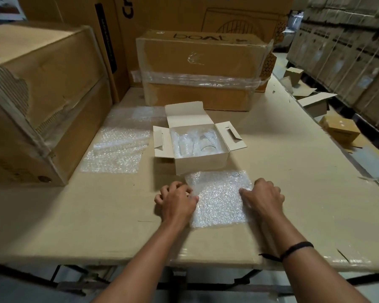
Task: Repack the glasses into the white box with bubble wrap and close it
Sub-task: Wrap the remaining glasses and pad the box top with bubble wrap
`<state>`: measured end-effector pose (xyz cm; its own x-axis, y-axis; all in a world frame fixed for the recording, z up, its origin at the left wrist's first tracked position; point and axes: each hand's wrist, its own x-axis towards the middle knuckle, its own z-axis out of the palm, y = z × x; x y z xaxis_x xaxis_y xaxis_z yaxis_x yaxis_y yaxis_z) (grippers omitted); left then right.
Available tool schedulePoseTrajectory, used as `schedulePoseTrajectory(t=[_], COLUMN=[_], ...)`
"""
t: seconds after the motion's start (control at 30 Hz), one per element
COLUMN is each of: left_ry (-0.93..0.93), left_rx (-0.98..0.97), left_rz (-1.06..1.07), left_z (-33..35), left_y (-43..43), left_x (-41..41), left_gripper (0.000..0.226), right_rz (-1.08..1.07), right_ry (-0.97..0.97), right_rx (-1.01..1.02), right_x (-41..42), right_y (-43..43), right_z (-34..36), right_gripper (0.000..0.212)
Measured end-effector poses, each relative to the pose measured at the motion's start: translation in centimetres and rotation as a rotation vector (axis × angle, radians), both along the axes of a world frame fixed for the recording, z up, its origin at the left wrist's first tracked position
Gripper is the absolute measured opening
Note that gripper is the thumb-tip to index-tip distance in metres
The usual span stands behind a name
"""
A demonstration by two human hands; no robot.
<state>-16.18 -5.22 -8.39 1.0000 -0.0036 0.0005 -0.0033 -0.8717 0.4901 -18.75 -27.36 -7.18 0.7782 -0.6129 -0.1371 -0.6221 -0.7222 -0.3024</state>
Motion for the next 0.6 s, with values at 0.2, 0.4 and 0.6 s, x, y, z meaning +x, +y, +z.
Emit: schedulePoseTrajectory(t=[0.2, 0.4, 0.6], left_ry=[0.012, 0.056, 0.113], left_rx=[-0.639, -0.789, -0.895], left_rz=[-0.029, -0.011, -0.060], left_z=[0.7, 1.3, 3.2], left_y=[2.0, 5.8, 8.6], left_x=[0.2, 1.6, 2.9], left_gripper=[0.019, 0.033, 0.007], right_rz=[0.024, 0.006, 0.041], right_ry=[-0.024, -0.285, -0.318], right_rx=[0.350, 0.770, 0.943], right_x=[0.8, 0.0, 0.6], right_y=[0.1, 1.7, 3.0], right_z=[1.2, 3.1, 4.2], right_gripper=[0.018, 0.030, 0.020])
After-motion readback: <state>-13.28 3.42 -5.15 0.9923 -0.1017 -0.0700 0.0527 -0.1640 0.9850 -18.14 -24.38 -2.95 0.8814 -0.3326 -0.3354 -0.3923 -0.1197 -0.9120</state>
